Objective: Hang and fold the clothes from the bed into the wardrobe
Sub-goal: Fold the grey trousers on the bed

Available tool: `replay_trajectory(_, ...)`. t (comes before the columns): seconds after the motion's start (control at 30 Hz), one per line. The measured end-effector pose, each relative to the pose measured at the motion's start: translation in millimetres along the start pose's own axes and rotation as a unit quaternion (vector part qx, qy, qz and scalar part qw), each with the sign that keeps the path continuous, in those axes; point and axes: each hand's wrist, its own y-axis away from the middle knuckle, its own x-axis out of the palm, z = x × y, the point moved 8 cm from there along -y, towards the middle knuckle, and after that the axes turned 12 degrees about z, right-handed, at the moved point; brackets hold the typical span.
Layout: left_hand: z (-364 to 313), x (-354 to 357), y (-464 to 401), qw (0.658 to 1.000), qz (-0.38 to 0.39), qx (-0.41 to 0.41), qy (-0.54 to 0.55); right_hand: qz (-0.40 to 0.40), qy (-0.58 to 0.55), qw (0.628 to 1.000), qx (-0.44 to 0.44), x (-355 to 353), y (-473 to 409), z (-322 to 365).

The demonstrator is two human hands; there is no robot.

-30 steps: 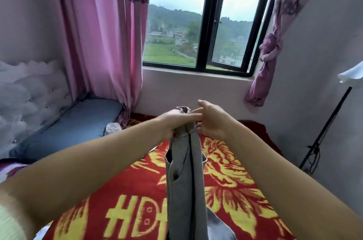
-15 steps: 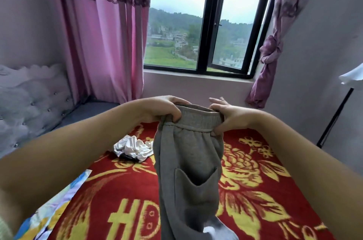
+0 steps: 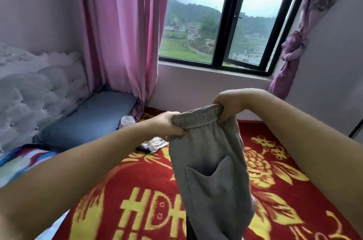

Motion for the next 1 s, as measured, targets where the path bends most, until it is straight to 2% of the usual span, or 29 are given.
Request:
replay_trajectory(0.07, 6, -22, 5, 0.999, 0.021, -0.037, -0.033, -0.012, 0.029, 1.0, 0.005, -8, -23, 18)
replay_trajectory(0.13, 3, -64, 19, 0.995, -0.014, -0.052, -0.079, -0.082, 0.048, 0.995, -0.005, -34, -41, 44)
replay_trajectory(0.23, -28, -154, 68, 0.963, -0.172, -0.068, -0.196, -0.253, 0.006, 0.967, -0.042, -103, -49, 87)
replay_trajectory(0.3, -71, -208, 115, 0.919, -0.313, -0.044, -0.234, -0.379, -0.057, 0.92, -0.08, -154, -35, 105)
replay_trajectory(0.37, -123, -232, 152, 0.876, -0.409, 0.026, -0.255, -0.492, -0.09, 0.86, -0.105, -196, -6, 108)
replay_trajectory(0.47, -191, -222, 176, 0.823, -0.456, 0.094, -0.325, -0.597, -0.133, 0.781, -0.126, -229, 46, 83)
replay_trajectory(0.53, -216, -199, 168, 0.826, -0.442, 0.12, -0.329, -0.622, -0.136, 0.76, -0.133, -228, 67, 57)
replay_trajectory(0.6, -223, -166, 146, 0.846, -0.404, 0.143, -0.317, -0.614, -0.123, 0.769, -0.127, -207, 74, 27)
replay_trajectory(0.7, -200, -96, 98, 0.87, -0.364, 0.147, -0.297, -0.546, -0.118, 0.818, -0.138, -140, 60, -20)
replay_trajectory(0.87, -94, 103, -23, 0.924, -0.257, 0.101, -0.265, -0.403, -0.109, 0.9, -0.123, 58, 5, -106)
replay_trajectory(0.93, -36, 218, -62, 0.958, -0.119, 0.076, -0.25, -0.305, -0.085, 0.944, -0.092, 171, -19, -139)
replay_trajectory(1.0, 30, 329, -73, 0.967, 0.053, 0.027, -0.248, -0.128, -0.052, 0.99, -0.016, 295, -39, -173)
